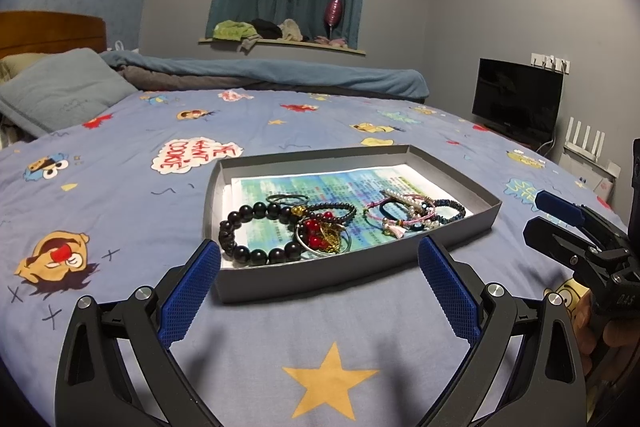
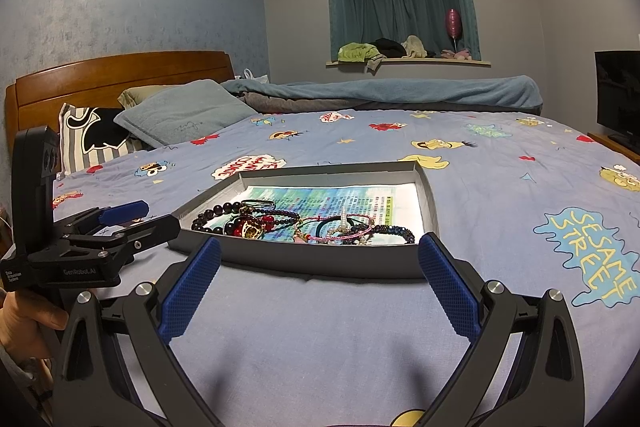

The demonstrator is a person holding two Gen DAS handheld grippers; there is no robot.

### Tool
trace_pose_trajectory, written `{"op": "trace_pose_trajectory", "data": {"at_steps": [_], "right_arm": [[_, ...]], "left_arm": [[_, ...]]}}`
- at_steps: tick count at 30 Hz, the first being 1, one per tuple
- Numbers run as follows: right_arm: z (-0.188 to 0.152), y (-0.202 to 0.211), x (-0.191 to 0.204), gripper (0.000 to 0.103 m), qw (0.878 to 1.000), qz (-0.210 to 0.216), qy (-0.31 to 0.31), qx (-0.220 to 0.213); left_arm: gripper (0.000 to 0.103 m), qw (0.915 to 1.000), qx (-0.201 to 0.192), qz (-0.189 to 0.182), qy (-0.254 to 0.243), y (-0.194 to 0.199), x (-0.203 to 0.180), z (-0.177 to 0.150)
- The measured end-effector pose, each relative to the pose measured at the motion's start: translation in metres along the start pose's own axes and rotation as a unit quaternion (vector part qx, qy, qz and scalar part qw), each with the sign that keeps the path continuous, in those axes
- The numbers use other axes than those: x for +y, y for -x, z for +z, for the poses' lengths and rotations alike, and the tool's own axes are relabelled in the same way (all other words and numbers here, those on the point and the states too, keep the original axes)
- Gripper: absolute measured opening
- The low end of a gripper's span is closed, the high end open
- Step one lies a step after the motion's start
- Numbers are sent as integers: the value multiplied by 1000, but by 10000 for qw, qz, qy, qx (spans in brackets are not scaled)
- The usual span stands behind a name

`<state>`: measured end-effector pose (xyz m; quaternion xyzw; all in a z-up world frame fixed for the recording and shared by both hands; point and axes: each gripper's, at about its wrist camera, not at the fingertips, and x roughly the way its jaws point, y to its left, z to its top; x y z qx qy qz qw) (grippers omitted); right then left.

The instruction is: Organize jewelry

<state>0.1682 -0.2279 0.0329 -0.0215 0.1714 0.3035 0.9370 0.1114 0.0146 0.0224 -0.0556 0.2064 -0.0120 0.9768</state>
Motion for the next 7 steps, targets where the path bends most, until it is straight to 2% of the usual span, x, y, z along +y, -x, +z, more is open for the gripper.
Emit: {"op": "trace_pose_trajectory", "data": {"at_steps": [7], "right_arm": [[0, 0, 0, 97, 10000, 0, 4, 2]], "left_arm": [[98, 10000, 31, 12, 10, -2, -1, 0]]}}
